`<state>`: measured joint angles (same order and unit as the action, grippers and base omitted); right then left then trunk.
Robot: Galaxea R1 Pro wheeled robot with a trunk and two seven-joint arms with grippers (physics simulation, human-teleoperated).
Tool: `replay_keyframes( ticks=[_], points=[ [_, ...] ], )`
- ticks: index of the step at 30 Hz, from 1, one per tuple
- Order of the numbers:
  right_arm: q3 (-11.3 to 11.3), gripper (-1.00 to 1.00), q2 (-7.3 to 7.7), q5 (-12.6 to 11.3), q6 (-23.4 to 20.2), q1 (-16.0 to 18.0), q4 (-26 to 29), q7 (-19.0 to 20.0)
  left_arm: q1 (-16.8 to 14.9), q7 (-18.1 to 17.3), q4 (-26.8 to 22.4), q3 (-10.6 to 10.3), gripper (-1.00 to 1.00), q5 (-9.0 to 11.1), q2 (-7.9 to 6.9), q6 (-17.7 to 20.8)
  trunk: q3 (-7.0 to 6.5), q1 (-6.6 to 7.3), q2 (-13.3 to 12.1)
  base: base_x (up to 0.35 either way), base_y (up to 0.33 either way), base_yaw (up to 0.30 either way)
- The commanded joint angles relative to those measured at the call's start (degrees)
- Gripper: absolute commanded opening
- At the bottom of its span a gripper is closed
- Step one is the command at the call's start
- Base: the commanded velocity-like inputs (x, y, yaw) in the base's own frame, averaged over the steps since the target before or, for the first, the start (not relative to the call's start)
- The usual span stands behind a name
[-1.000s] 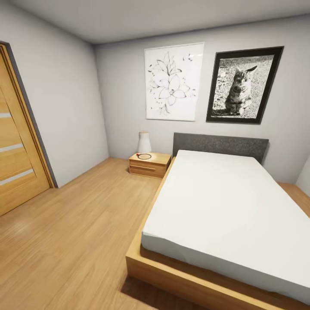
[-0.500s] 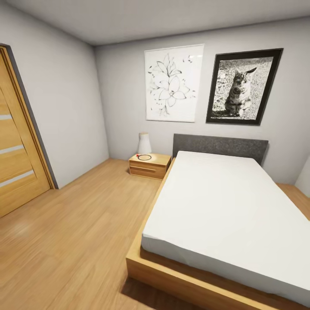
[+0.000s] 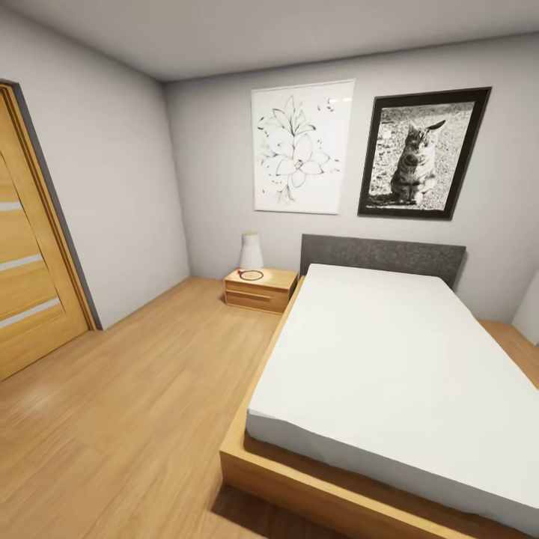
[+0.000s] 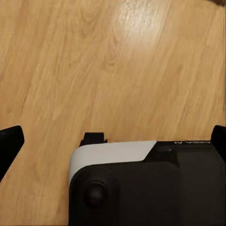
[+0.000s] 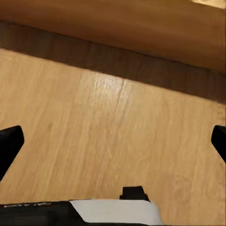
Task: In the bedroom, organize the workspace by keeping the computer under the desk, ensuring the monitor is on the desk, placing the keyboard on the desk next to the monitor, placing the mouse on the desk next to the keyboard, moving the folder from the swivel chair onto the desk next to the mouse, stacking the notebook on top of the folder with the pen on top of the notebook, and positioning the swivel chair next to the desk.
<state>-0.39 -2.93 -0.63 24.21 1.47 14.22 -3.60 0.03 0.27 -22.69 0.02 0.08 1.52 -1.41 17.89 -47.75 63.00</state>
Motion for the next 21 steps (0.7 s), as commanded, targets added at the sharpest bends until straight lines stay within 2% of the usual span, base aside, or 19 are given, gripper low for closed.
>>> replay_keyframes(
  ticks=[1, 2, 4, 5, 9, 10, 11, 12, 16, 21],
  points=[
    [-0.03, 1.00, 0.03, -0.24, 0.31, 0.30, 3.19, -3.15, -0.05, 0.08, -1.00, 0.03, 1.00, 0.01, 0.09, -0.07, -0.12, 0.22, -0.38, 0.000, 0.000, 0.000],
    [-0.04, 1.00, 0.06, -0.35, 0.47, 0.74, 5.75, -5.85, -0.12, 0.11, -1.62, 0.04, 1.00, 0.01, 0.18, -0.04, -0.30, 0.44, -0.78, 0.000, 0.000, 0.000],
    [-0.04, 1.00, 0.09, -0.46, 0.71, 1.71, 8.21, -8.65, -0.48, 0.14, -2.16, 0.05, 1.00, 0.16, 0.20, -0.02, -0.66, 0.88, -1.58, 0.000, 0.000, 0.000],
    [-0.05, 1.00, 0.11, -0.54, 1.06, 2.88, 9.32, -10.06, -0.95, 0.12, -2.22, 0.09, 1.00, 1.18, 0.15, -0.01, -0.84, 1.10, -1.98, 0.000, 0.000, 0.000],
    [0.01, 1.00, 0.12, -0.47, 3.06, 4.03, 9.09, -11.12, -1.38, 0.13, 0.49, 0.09, 1.00, 4.75, 0.07, -0.41, -1.55, 1.98, -3.58, 0.000, 0.000, 0.000],
    [0.08, 1.00, 0.26, -0.29, 5.51, 4.28, 5.16, -11.24, -1.49, 0.15, 2.06, 0.33, 1.00, 6.49, -0.39, -3.75, -1.73, 2.20, -3.99, 0.000, 0.000, 0.000],
    [0.09, 1.00, 0.40, -0.21, 6.87, 4.36, 3.26, -11.25, -1.50, 0.11, 2.67, 0.71, 1.00, 7.39, -0.91, -6.12, -1.91, 2.42, -4.39, 0.000, 0.000, 0.000],
    [0.20, 1.00, 0.45, -0.18, 10.01, 4.44, 1.37, -11.25, -1.53, -0.16, 3.95, 1.46, 1.00, 8.87, -1.74, -10.26, -2.09, 2.64, -4.79, 0.000, 0.000, 0.000],
    [0.40, 1.00, 0.27, -0.16, 12.83, 4.47, -0.13, -11.26, -1.54, -0.38, 5.41, 1.97, 1.00, 9.72, -2.19, -13.56, -2.09, 2.64, -4.79, 0.000, 0.000, 0.005],
    [0.43, 1.00, 0.22, -0.09, 13.37, 4.47, -0.44, -11.29, -1.55, -0.43, 5.84, 2.25, 1.00, 9.90, -2.21, -17.28, -2.09, 2.64, -4.79, 0.000, 0.000, 0.145]
  ],
)
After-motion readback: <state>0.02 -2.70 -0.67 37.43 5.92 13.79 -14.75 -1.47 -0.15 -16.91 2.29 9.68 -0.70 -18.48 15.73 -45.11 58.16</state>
